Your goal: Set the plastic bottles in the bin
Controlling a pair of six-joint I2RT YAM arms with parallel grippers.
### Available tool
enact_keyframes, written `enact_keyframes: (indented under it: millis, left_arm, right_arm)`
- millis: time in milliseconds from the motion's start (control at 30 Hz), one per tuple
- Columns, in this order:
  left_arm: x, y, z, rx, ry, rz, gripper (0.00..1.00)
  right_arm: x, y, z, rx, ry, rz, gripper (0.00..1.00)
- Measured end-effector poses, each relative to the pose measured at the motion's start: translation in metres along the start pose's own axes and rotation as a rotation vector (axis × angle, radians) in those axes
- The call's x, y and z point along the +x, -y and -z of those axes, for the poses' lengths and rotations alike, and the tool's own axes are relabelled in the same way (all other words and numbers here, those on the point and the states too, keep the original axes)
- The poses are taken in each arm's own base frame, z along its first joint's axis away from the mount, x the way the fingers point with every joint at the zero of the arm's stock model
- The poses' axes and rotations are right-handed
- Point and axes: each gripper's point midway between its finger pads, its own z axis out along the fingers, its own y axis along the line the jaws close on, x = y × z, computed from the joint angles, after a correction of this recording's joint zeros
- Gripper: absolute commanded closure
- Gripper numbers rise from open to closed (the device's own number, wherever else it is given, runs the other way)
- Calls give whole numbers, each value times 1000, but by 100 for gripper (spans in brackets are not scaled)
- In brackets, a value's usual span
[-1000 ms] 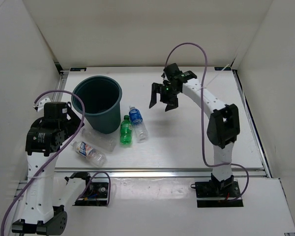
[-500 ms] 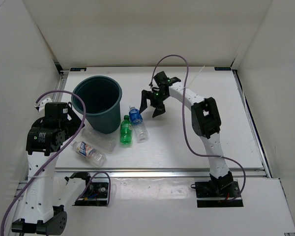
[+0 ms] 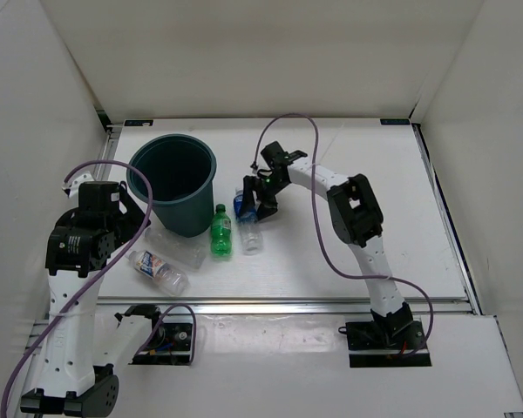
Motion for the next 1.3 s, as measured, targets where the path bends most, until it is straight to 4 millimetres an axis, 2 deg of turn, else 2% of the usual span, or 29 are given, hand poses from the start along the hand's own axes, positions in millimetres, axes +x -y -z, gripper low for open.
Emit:
enact_keyframes:
  millis: [33, 100, 167, 267, 333, 400, 500, 567, 600, 633, 700, 800, 867, 967, 1000, 1033, 1067, 1100, 1200, 1300]
  left_arm:
    - [0, 0, 0, 1, 1, 1, 0]
    - [-1, 0, 1, 2, 5, 3, 0]
    - [-2, 0, 2, 1, 9, 7, 0]
    - [0, -2, 2, 4, 14, 20, 0]
    - [5, -5, 2, 1, 14, 34, 0]
    - [14, -9, -1, -6, 5, 51, 0]
    - [26, -14, -5, -16, -9, 73, 0]
    - [30, -15, -7, -17, -10, 86, 0]
    - [31, -16, -8, -15, -7, 93, 0]
    - [31, -16, -7, -10, 0, 100, 0]
    - [29, -16, -5, 8, 23, 117, 0]
    - [23, -16, 4, 45, 80, 154, 0]
    - [19, -19, 11, 63, 120, 182, 0]
    - [13, -20, 19, 99, 171, 210, 0]
    - [11, -19, 21, 109, 184, 218, 0]
    - [9, -19, 22, 118, 194, 224, 0]
    - [7, -18, 24, 124, 203, 229, 0]
    - [7, -18, 24, 126, 204, 230, 0]
    - [7, -18, 24, 125, 204, 247, 0]
    - [8, -20, 23, 119, 214, 271, 0]
  right_arm:
    - [4, 2, 5, 5, 3, -6, 47]
    - [11, 9, 21, 43, 16, -24, 51]
    - [11, 5, 47, 71, 46, -32, 52]
    - [-12, -30, 102, 62, 175, 35, 53]
    - [-39, -75, 151, 17, 325, 127, 53]
    - [-51, -129, 205, -60, 479, 234, 54]
    - [-42, -201, 268, -194, 644, 374, 54]
    - [-29, -246, 294, -285, 708, 467, 54]
    - [-26, -264, 300, -324, 729, 503, 54]
    - [-23, -286, 303, -371, 752, 556, 54]
    - [-22, -311, 292, -431, 763, 609, 54]
    - [-32, -324, 249, -459, 738, 615, 50]
    - [-45, -321, 215, -450, 714, 593, 50]
    - [-65, -300, 171, -407, 677, 535, 43]
    - [-71, -293, 162, -391, 670, 517, 39]
    - [-75, -286, 154, -375, 665, 500, 22]
    - [-78, -281, 149, -368, 661, 487, 8]
    - [-80, -280, 147, -363, 662, 482, 0]
    - [-83, -278, 153, -344, 684, 488, 0]
    - [-76, -271, 171, -313, 700, 475, 0]
